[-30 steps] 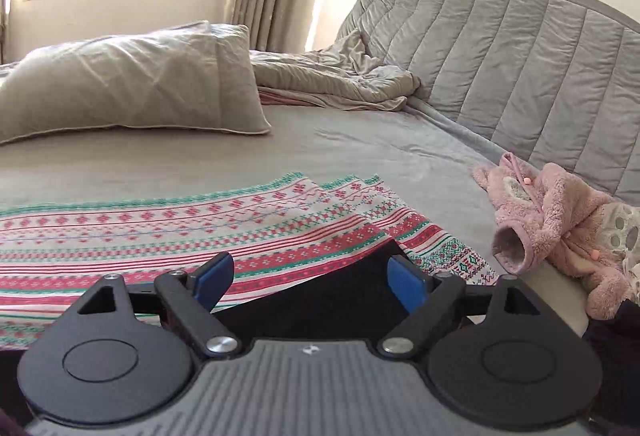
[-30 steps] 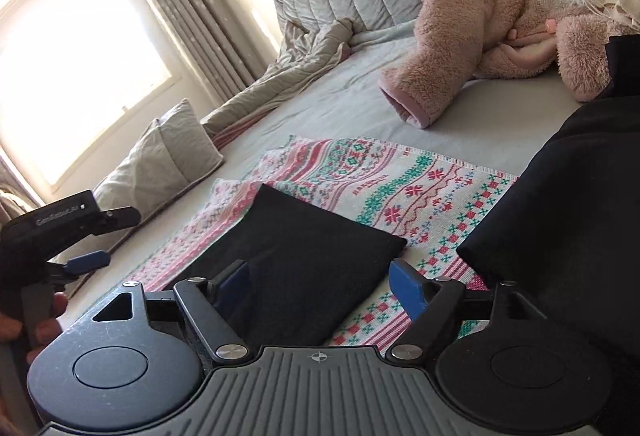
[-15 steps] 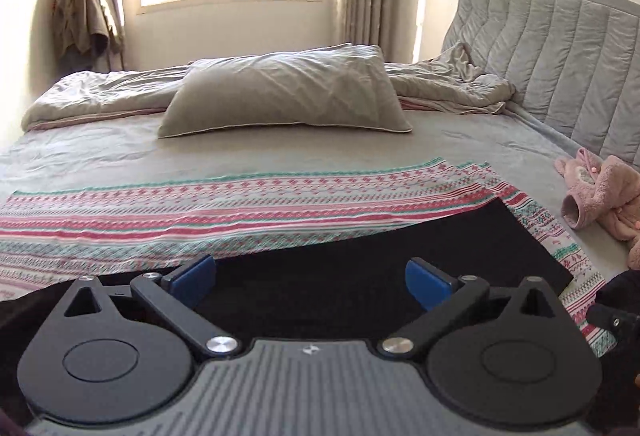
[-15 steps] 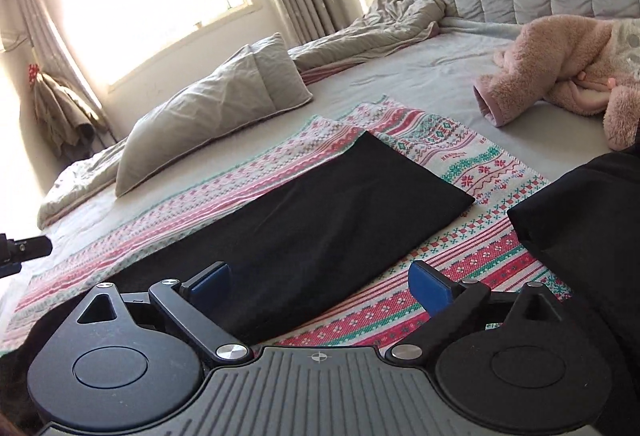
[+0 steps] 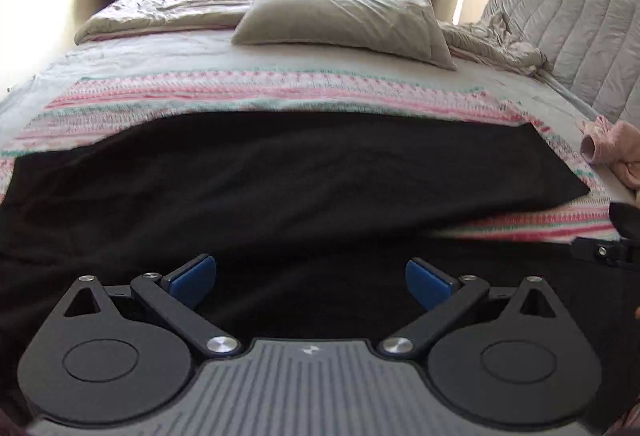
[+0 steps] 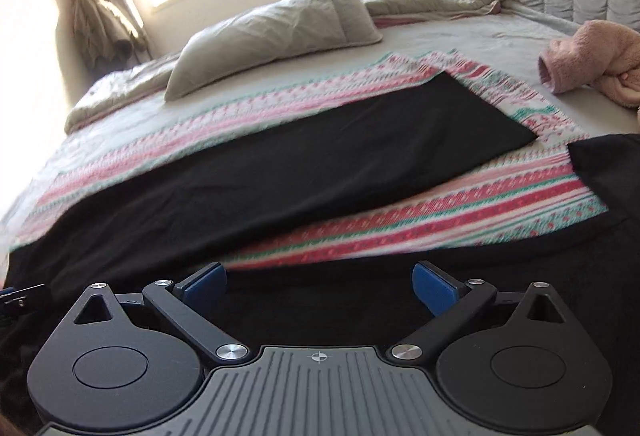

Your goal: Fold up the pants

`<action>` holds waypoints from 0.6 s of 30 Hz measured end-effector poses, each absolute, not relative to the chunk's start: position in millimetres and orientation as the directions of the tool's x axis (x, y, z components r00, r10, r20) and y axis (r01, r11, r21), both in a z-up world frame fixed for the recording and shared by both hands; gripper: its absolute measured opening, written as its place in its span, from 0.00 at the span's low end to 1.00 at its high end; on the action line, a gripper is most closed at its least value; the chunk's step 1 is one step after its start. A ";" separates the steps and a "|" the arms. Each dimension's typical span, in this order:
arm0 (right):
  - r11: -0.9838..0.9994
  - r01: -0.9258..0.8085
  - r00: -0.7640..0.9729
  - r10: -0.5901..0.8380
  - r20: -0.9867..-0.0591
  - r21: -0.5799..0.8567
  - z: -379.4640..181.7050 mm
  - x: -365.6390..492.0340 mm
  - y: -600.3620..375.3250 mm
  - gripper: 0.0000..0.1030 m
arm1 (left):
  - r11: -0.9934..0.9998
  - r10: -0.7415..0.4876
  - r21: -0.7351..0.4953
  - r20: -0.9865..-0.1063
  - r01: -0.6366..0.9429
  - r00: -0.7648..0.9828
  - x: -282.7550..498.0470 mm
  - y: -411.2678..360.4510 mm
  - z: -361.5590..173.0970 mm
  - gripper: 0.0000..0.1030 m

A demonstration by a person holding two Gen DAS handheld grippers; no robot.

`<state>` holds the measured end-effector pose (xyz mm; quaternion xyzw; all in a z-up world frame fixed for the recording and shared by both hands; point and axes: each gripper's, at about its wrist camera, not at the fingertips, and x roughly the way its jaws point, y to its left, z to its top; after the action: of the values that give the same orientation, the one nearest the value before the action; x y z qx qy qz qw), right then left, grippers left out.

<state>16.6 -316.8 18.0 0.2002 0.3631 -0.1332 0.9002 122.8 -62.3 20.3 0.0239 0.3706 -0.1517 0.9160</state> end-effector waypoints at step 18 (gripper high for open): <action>0.994 0.108 0.570 -0.037 -0.821 0.030 -33.8 -52.3 -277.9 1.00 | 0.837 -0.354 0.030 -0.731 0.546 0.584 46.8 -0.3 -36.9 1.00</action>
<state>-52.3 -277.9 -33.8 0.0386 0.4619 -0.0409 0.8852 46.8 -0.3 -36.9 0.1269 0.3780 -0.2557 0.8807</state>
